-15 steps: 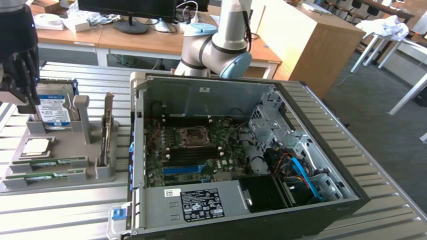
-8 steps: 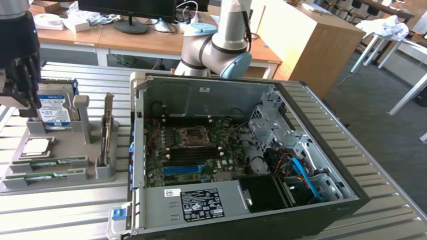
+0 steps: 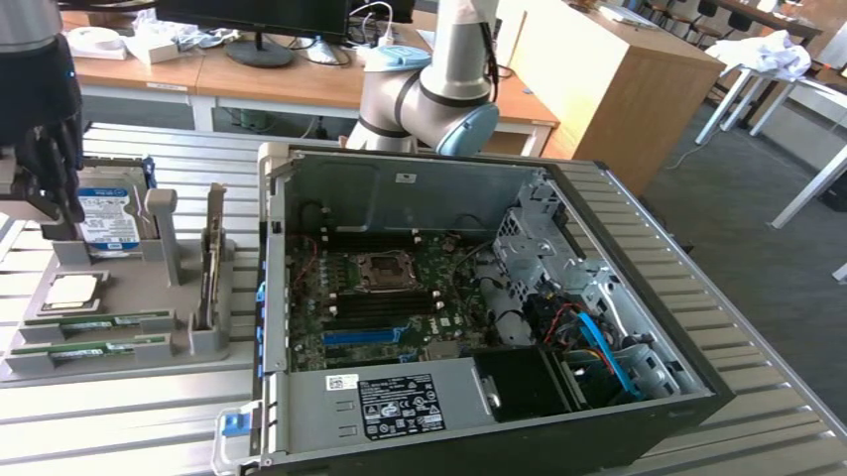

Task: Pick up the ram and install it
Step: 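Pick up the ram and move it above insertion slot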

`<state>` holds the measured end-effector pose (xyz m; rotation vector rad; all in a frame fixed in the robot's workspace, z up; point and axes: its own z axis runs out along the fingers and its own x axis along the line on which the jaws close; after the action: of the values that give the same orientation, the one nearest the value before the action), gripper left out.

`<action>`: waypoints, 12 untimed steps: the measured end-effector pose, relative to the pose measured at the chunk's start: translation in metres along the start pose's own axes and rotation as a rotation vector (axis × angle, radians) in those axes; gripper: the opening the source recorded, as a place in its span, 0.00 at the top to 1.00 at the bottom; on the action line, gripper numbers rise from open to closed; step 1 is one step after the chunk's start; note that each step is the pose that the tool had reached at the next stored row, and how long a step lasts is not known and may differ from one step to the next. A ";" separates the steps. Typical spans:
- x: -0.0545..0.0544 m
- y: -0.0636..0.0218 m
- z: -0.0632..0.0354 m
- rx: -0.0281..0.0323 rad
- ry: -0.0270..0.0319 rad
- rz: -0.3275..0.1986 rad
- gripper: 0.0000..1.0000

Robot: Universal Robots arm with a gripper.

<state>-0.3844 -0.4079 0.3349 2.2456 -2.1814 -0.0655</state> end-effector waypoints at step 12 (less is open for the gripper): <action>0.000 -0.0005 0.0156 0.0006 0.0000 0.000 0.70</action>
<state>-0.3845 -0.4079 0.3192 2.2461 -2.1815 -0.0648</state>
